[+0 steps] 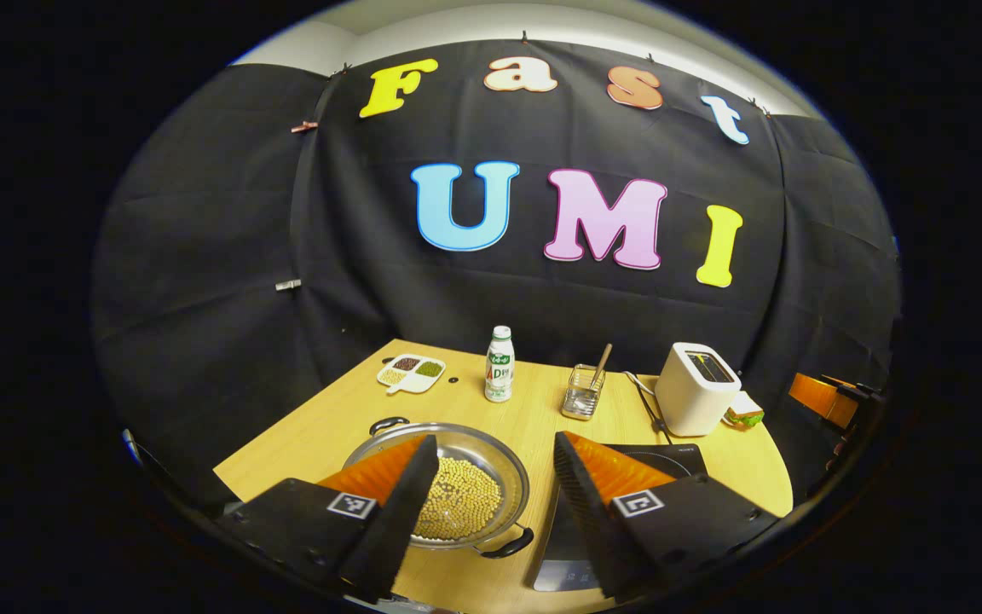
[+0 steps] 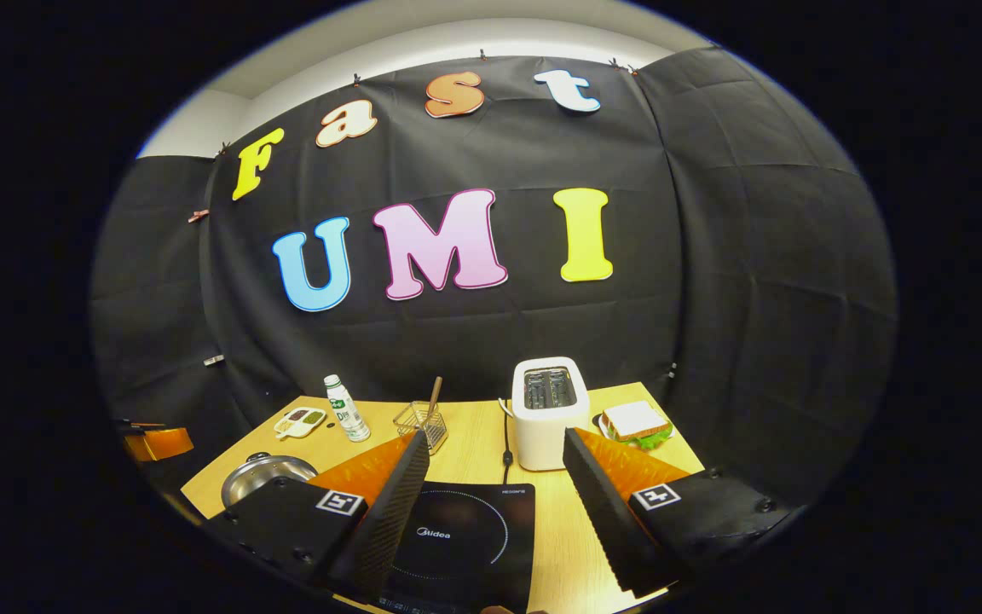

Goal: First push the handle of the pot to place it horizontally, then grasp the pot with both hands and set it on the induction cooktop.

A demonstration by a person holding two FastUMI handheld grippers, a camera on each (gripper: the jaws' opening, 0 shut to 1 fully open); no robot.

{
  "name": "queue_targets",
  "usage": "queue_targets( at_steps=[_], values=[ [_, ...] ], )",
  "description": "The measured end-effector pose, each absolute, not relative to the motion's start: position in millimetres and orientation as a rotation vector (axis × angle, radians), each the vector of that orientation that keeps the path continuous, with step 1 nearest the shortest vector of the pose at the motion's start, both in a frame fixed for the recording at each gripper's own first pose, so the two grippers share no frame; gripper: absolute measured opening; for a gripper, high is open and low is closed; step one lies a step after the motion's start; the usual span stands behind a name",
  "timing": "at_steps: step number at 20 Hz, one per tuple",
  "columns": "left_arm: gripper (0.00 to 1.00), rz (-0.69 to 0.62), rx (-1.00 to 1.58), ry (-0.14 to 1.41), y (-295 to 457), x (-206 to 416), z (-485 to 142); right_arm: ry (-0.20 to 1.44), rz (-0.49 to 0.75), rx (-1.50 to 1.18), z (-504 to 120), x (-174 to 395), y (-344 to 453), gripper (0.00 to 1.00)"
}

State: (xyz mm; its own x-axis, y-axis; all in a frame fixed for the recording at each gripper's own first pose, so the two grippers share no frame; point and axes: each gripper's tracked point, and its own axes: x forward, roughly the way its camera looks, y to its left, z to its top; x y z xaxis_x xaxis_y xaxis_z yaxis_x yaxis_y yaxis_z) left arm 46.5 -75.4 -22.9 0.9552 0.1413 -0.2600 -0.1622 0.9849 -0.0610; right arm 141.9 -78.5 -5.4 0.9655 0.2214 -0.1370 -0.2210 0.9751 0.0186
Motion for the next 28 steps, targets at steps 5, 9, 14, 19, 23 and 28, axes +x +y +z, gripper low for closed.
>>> queue_targets(
  at_steps=[5,9,14,19,23,28],
  values=[
    [0.45,0.107,-0.079,0.43,-60,40,-72,0.125,0.225,-0.019,-2,136,-71,0.98],
    [0.1,0.058,-0.078,0.561,-52,23,-129,0.105,0.183,-0.022,3,125,-62,0.98],
    [0.05,-0.073,-0.046,0.718,-46,1,-195,0.139,0.121,-0.036,-8,103,-50,0.98],
    [0.05,-0.223,0.087,0.823,-46,-1,-241,0.135,0.045,-0.071,-12,82,-53,0.98],
    [0.05,-0.313,0.155,0.867,-58,5,-269,0.142,-0.012,-0.079,-17,71,-57,0.98],
    [0.05,-0.377,0.185,0.863,-75,21,-281,0.14,-0.061,-0.086,-18,62,-64,0.98]
  ],
)
